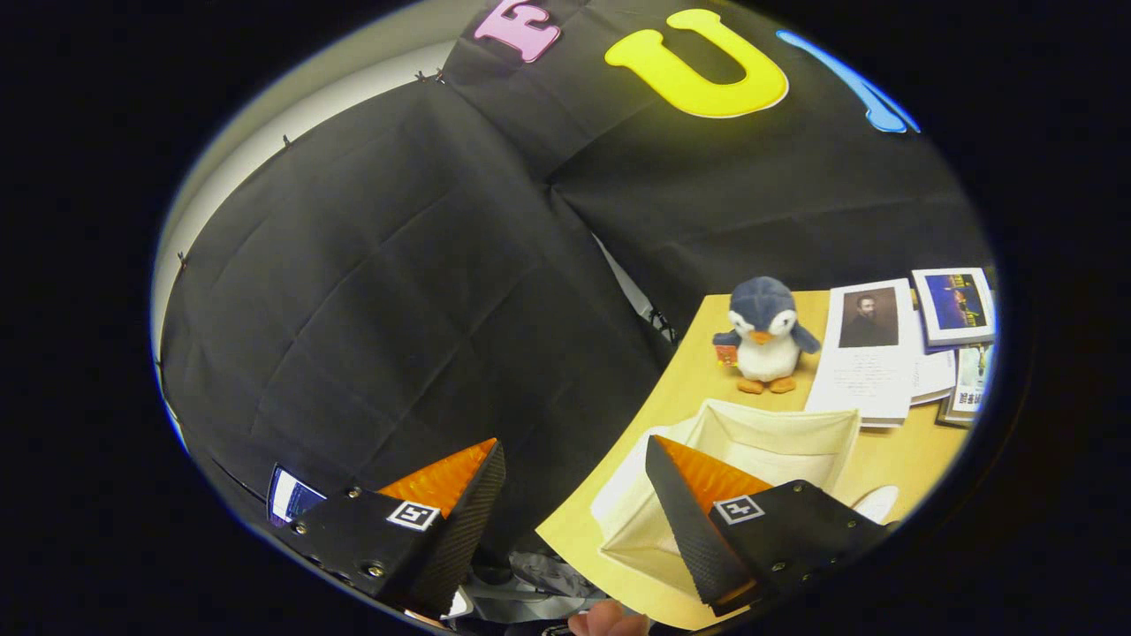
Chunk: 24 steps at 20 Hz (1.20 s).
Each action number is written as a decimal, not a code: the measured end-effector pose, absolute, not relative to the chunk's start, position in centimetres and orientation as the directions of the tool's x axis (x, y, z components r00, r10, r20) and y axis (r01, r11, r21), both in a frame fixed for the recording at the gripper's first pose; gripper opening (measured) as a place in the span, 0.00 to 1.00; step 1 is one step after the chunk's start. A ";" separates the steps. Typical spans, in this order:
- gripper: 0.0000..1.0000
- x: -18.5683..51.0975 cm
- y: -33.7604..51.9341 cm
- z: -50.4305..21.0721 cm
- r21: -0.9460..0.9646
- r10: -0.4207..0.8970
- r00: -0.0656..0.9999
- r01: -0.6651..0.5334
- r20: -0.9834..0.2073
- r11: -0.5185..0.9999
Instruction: Open the storage box then place both shoes into the box .Put the left shoe in first, then the right shoe, with the right side of both shoes facing outward in a uniform manner.
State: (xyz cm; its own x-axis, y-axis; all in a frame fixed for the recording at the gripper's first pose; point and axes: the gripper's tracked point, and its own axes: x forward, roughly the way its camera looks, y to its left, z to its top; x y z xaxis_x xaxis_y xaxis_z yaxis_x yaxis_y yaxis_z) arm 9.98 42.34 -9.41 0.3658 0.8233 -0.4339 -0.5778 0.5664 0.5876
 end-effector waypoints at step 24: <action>0.97 7.2 17.6 -28.2 0.434 0.458 0.418 -0.157 -0.785 0.887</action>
